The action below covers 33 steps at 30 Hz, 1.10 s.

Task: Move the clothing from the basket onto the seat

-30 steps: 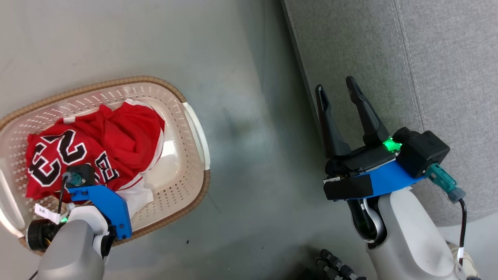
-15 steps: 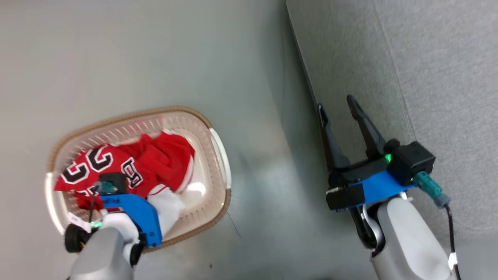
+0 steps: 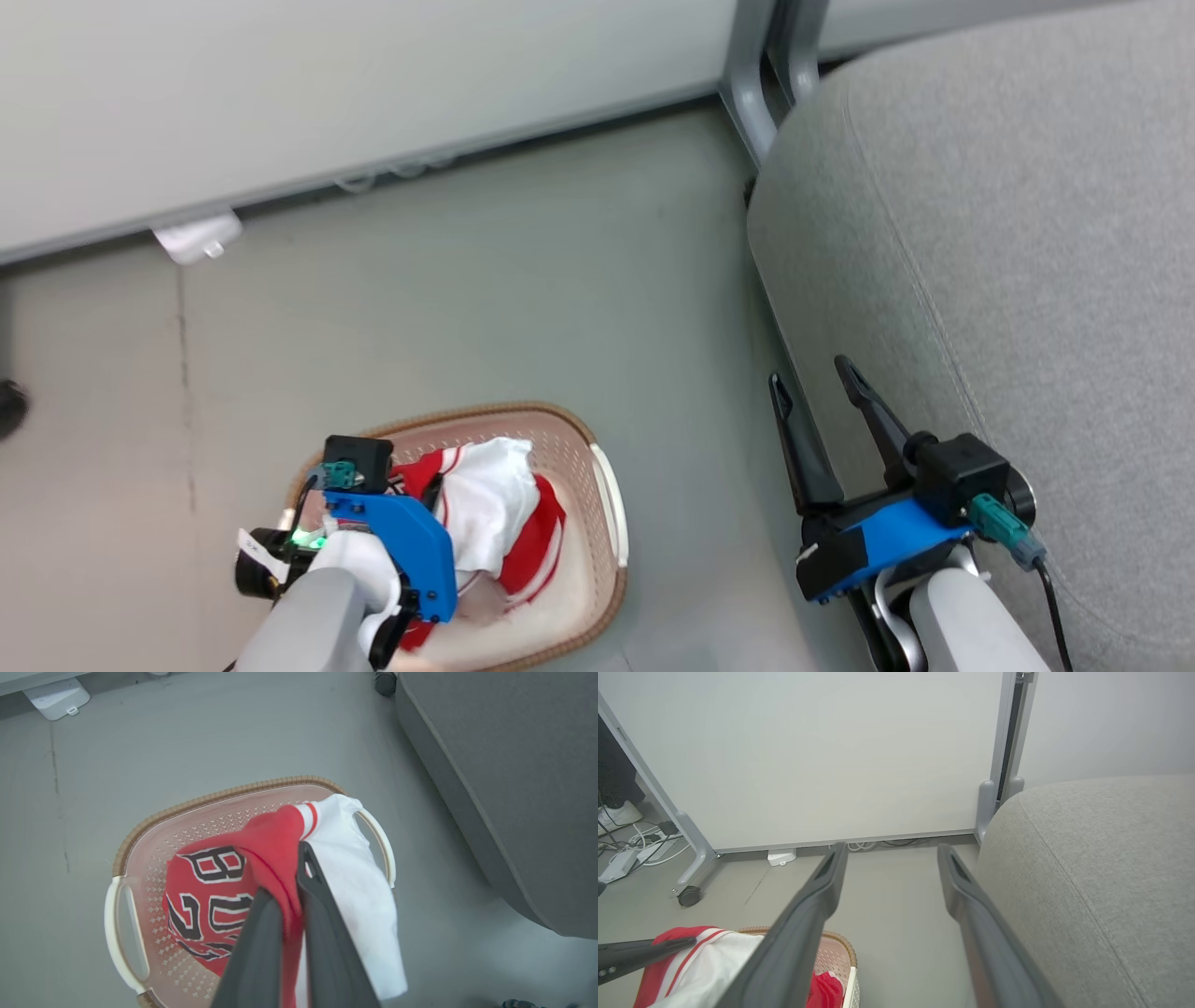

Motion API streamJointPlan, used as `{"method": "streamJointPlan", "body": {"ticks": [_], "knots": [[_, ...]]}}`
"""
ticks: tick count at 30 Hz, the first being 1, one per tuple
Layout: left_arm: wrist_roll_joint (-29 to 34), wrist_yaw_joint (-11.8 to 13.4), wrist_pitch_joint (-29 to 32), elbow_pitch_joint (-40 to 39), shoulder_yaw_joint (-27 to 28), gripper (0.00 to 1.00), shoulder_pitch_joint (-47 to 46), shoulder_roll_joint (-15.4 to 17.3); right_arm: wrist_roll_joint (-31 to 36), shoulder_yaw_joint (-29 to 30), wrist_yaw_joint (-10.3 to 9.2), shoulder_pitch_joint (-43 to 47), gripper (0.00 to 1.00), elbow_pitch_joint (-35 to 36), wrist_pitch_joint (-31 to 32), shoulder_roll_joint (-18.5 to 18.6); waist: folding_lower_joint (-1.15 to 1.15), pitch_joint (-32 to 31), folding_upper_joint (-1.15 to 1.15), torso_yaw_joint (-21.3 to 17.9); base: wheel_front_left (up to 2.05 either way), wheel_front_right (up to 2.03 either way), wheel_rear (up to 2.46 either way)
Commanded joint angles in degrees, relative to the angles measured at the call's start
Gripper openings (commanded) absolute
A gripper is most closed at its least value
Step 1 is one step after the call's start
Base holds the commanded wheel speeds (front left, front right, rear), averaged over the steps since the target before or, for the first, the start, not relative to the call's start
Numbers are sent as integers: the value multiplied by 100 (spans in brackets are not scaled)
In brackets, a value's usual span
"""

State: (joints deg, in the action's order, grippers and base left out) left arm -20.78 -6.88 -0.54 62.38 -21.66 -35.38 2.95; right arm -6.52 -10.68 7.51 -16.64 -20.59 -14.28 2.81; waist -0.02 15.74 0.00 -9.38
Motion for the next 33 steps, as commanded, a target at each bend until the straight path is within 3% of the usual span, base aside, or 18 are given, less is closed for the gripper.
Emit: {"method": "streamJointPlan", "body": {"ticks": [1,14,23,33], "knots": [[-121,-31,-67,-182,-188,0,96,-5,40,18,-4,172,100,-6,52,13,2,-681,0,329,0,0,0],[-930,21,-93,-1567,-1400,0,-258,2,89,82,-4,693,100,208,369,11,2,-1522,0,578,0,0,0],[-1536,447,45,-2344,-2157,0,-840,1,42,-50,-4,771,100,432,543,12,2,-1599,0,571,0,0,0],[-2020,727,-103,-2400,-2656,0,-1111,2,37,-187,-4,786,100,477,609,12,2,-1590,0,476,0,0,0]]}}
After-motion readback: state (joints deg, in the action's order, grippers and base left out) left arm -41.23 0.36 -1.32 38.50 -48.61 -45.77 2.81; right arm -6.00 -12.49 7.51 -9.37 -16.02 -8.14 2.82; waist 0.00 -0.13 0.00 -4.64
